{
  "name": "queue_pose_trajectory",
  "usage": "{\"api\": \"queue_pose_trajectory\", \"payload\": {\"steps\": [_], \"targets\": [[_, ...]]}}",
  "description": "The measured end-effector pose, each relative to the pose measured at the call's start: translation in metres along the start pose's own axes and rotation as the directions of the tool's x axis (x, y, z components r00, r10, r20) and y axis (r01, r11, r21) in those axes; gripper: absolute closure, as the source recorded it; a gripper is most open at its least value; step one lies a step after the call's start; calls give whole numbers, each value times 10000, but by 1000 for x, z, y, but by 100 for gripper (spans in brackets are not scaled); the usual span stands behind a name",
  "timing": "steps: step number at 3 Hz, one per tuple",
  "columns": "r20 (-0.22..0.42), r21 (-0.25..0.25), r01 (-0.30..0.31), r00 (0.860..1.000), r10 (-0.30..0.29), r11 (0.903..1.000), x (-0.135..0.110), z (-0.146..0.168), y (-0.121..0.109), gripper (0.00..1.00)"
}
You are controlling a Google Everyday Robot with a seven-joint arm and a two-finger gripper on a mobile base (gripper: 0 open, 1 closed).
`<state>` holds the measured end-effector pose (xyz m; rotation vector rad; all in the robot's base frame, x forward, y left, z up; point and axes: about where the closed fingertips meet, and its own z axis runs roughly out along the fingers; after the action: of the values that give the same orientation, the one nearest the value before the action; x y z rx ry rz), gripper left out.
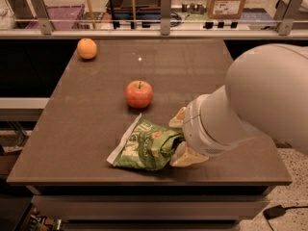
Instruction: Move green jalapeno chip bag near orange
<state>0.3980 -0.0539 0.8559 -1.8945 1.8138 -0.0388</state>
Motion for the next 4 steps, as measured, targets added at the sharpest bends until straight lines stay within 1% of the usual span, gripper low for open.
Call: {"api": "queue_pose_trajectory", "payload": {"steps": [1,2,3,4], "targets": [[6,-2,18,10000,-18,10000,-1,0,0,64],[12,-5,38,10000,-38,10000,-2,0,0,88],[17,-7,56,10000,-56,10000,-3,0,0,100],[-44,114,142,9999,-142,9998,-3,-6,-5,100]]}}
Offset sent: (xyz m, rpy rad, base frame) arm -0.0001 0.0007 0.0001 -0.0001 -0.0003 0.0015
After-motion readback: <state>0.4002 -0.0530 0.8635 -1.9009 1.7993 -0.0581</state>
